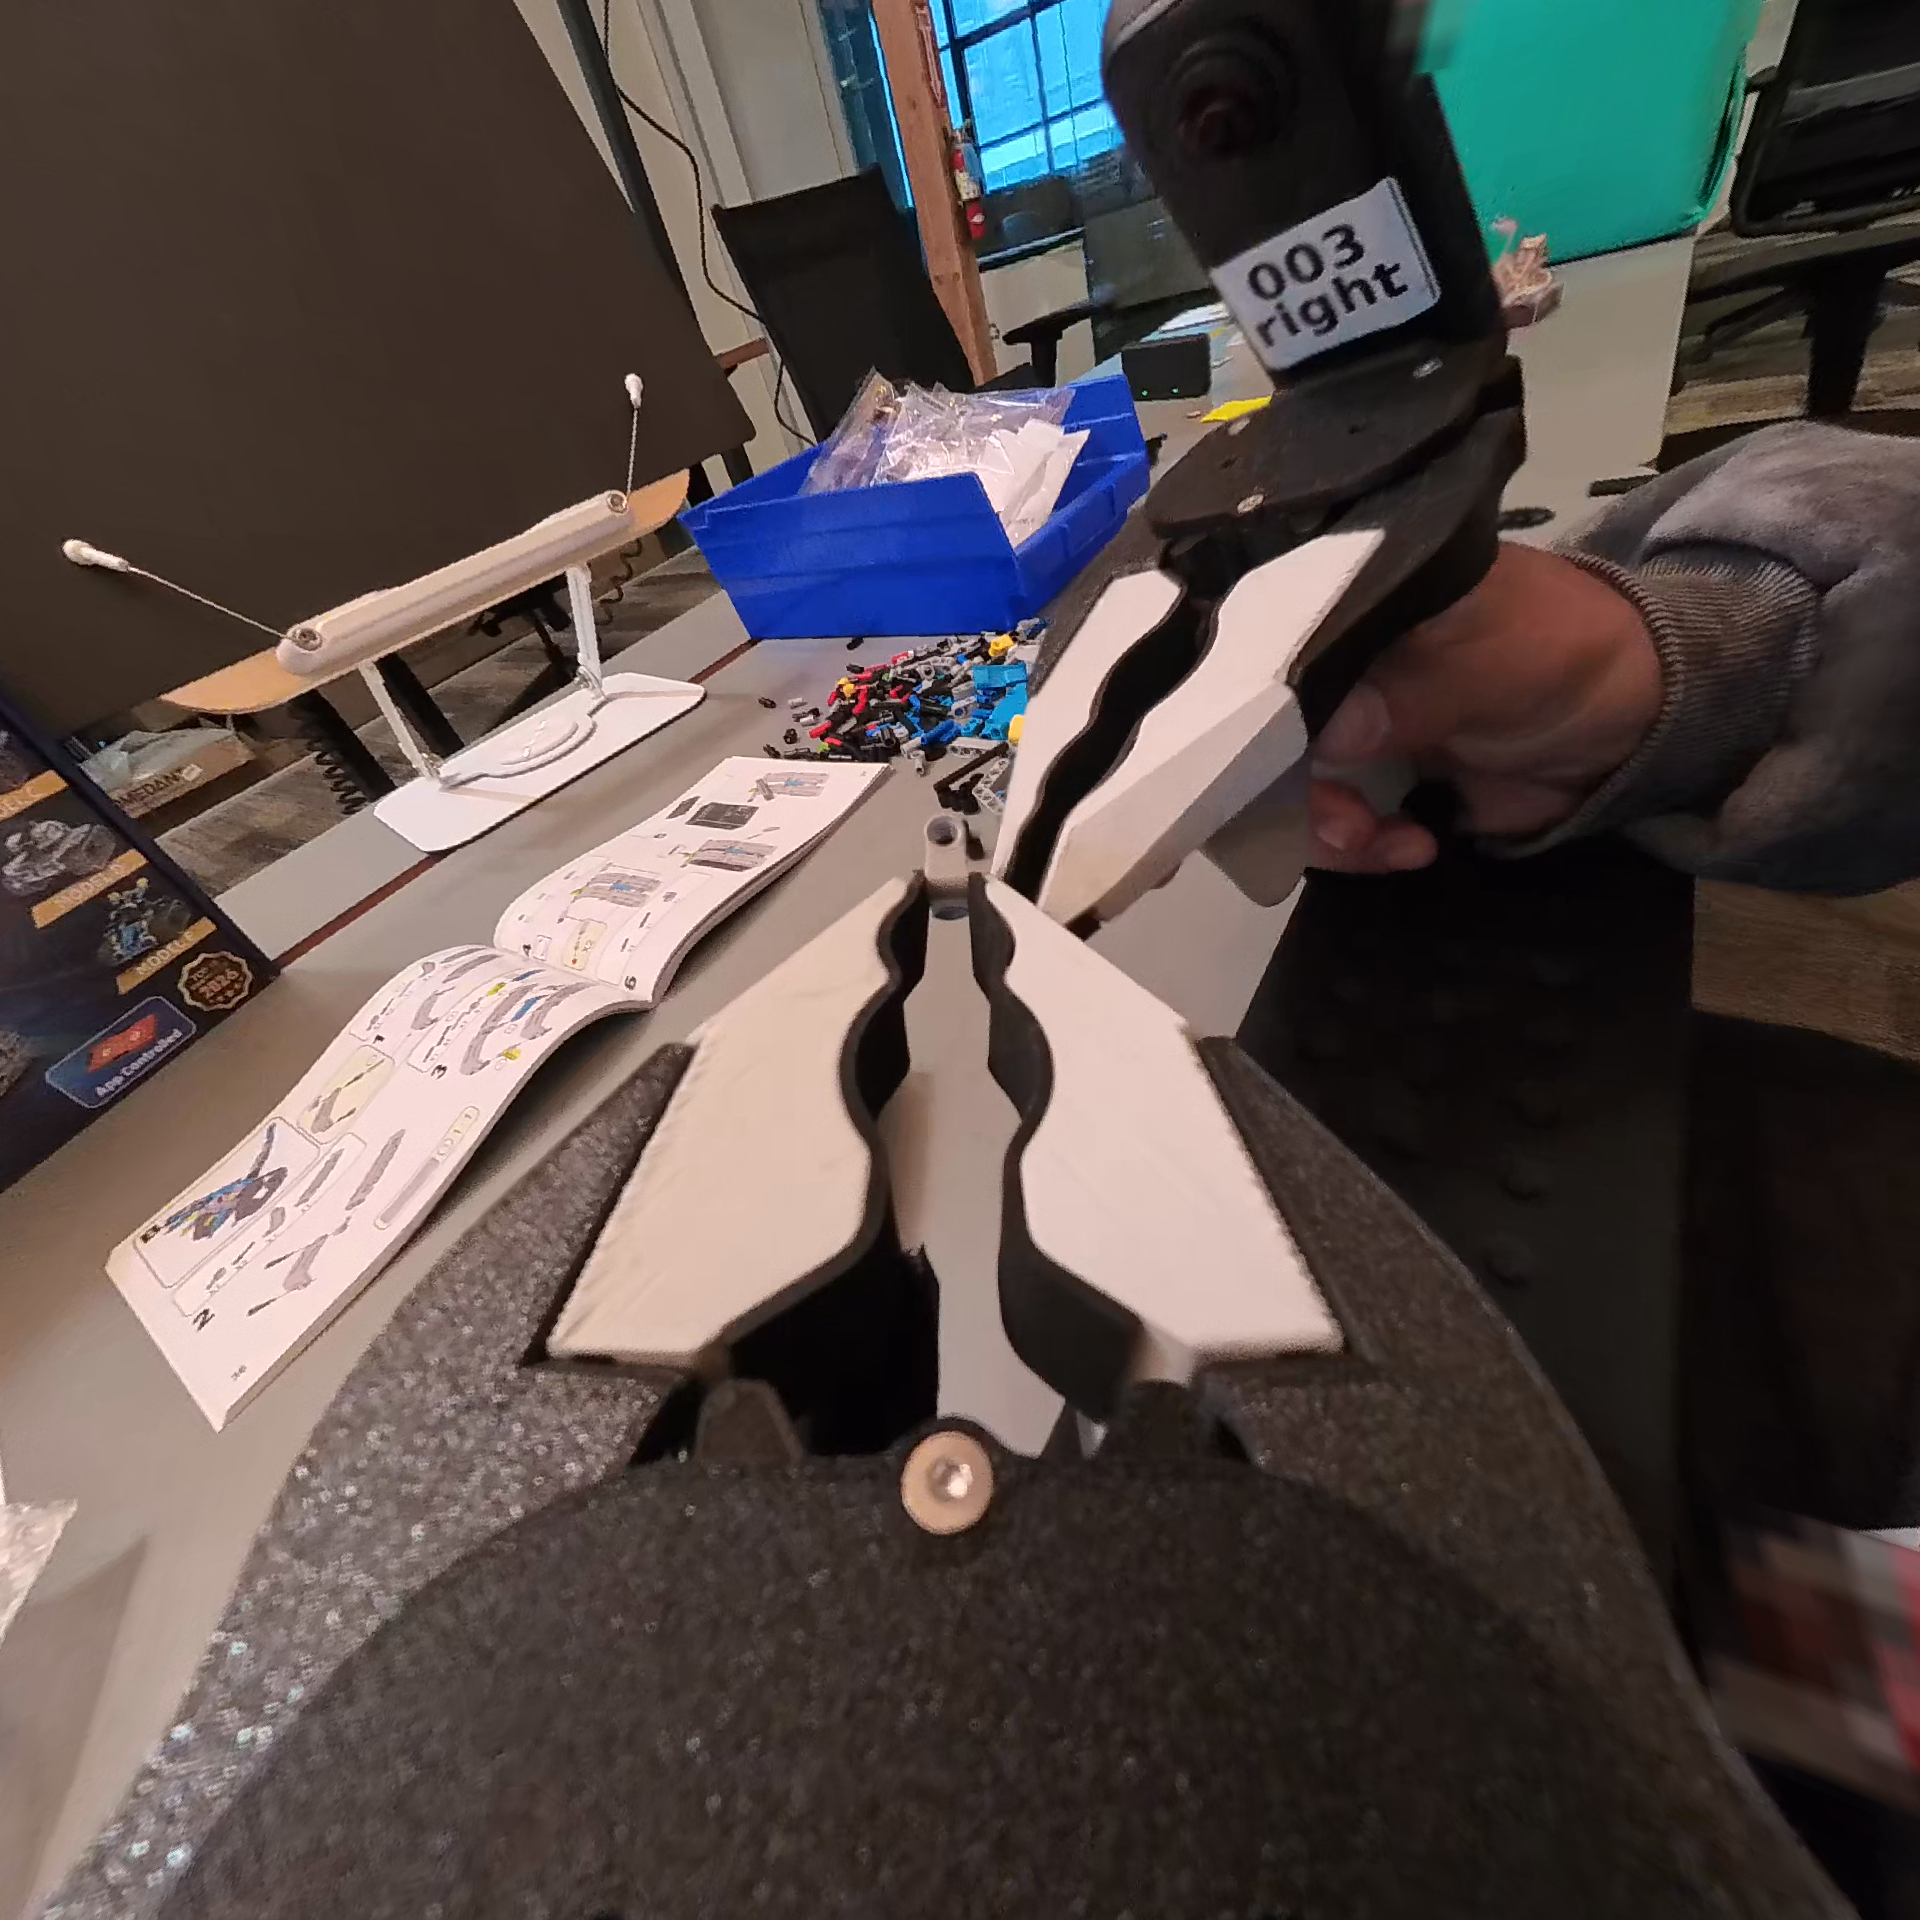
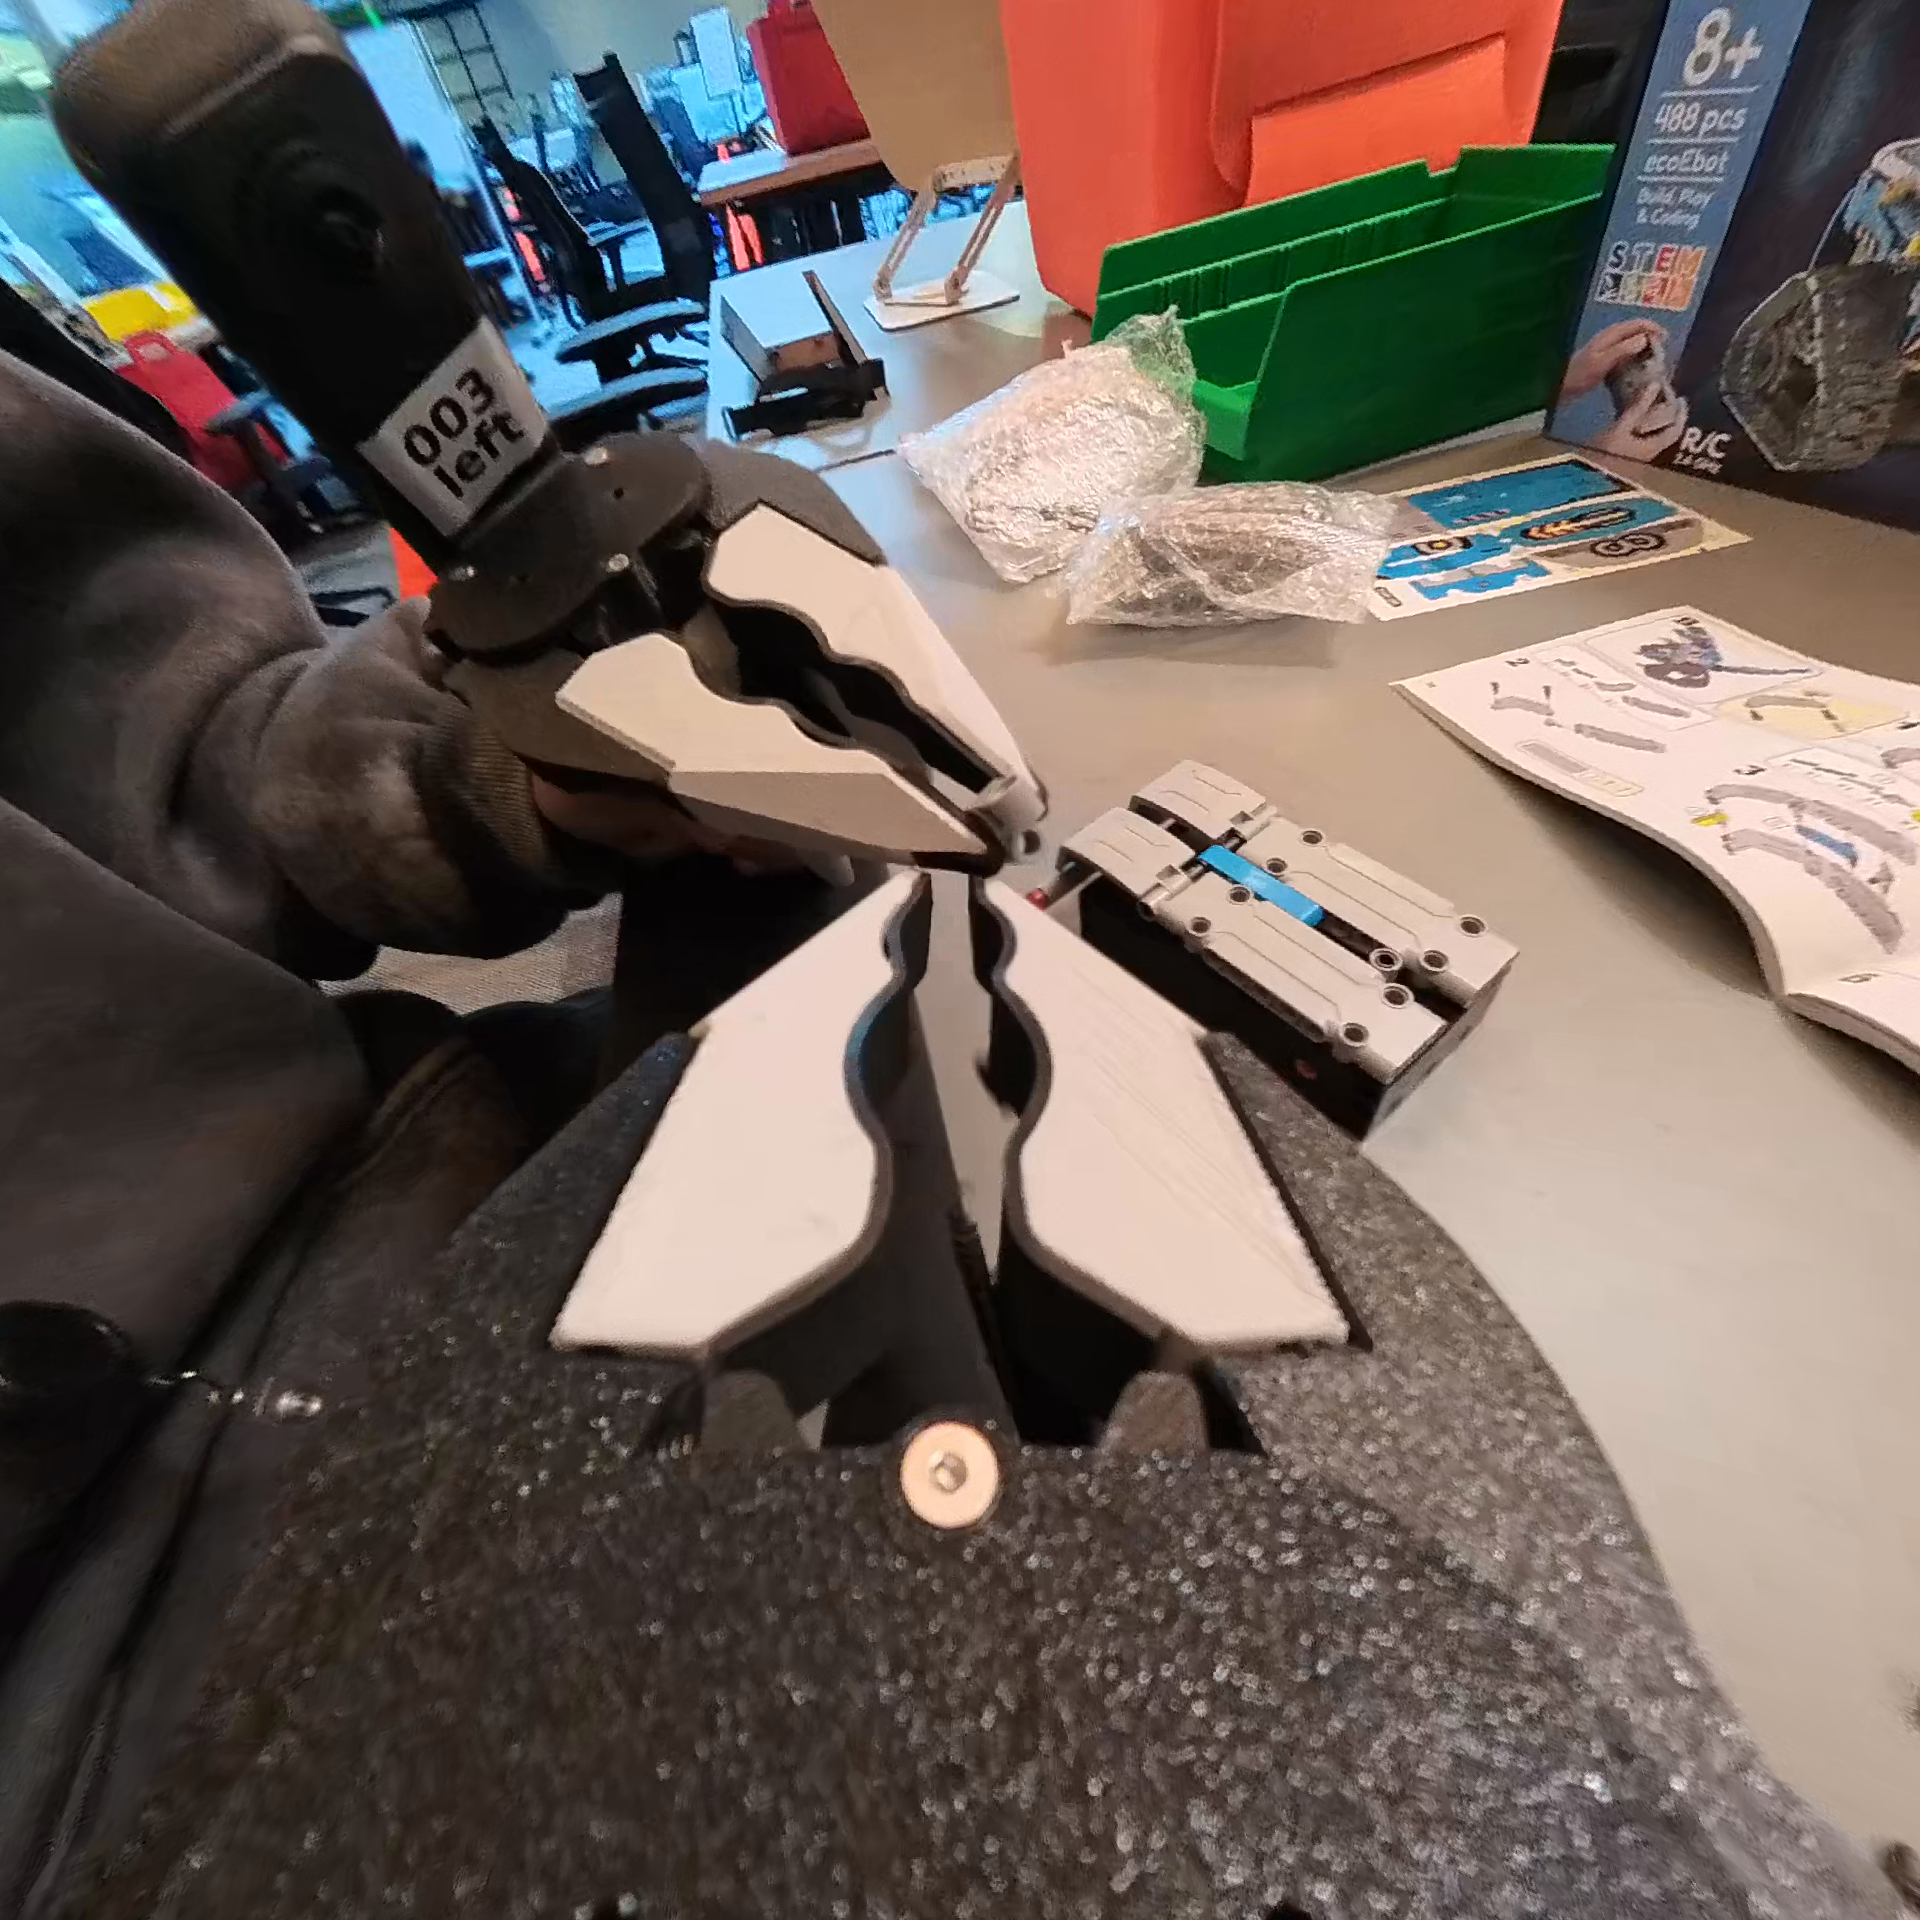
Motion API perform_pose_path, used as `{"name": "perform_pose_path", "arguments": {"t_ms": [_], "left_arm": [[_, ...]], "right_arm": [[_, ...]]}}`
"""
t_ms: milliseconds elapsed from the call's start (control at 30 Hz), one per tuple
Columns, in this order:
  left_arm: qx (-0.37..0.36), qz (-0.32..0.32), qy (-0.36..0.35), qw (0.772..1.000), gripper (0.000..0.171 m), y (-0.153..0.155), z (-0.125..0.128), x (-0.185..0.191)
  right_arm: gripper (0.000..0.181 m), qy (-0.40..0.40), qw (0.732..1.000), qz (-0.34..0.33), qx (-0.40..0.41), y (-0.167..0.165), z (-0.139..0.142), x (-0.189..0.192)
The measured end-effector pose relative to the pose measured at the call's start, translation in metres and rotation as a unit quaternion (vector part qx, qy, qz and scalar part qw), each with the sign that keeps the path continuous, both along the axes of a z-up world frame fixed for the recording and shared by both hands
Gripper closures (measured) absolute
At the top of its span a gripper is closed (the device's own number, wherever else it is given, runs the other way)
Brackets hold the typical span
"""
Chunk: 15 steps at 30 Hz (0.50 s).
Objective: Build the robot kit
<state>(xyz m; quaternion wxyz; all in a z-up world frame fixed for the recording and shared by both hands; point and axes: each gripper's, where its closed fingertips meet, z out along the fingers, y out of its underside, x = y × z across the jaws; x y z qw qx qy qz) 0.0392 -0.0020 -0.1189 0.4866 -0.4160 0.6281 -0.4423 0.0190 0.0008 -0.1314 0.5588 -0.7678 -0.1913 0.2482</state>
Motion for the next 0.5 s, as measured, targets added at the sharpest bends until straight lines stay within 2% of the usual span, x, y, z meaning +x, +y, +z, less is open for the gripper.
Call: {"name": "perform_pose_path", "arguments": {"t_ms": [133,233,367,433,500], "left_arm": [[0.008,0.003,0.003,1.000,0.165,-0.001,-0.002,0.001],[0.019,0.041,-0.006,0.999,0.165,0.014,0.001,0.000],[-0.035,0.078,-0.009,0.996,0.165,0.056,0.012,-0.022],[-0.091,0.059,0.033,0.994,0.165,0.070,0.004,-0.040],[-0.119,0.075,0.050,0.989,0.165,0.088,-0.003,-0.057]], "right_arm": [[0.181,0.020,1.000,0.006,-0.023,0.000,-0.003,0.002],[0.181,0.010,0.999,-0.021,-0.023,0.001,-0.004,0.018],[0.177,-0.014,0.998,-0.016,-0.051,-0.005,-0.015,0.026],[0.175,-0.037,0.997,0.003,-0.064,-0.006,-0.022,0.019],[0.173,-0.071,0.994,0.023,-0.083,-0.003,-0.035,0.009]]}}
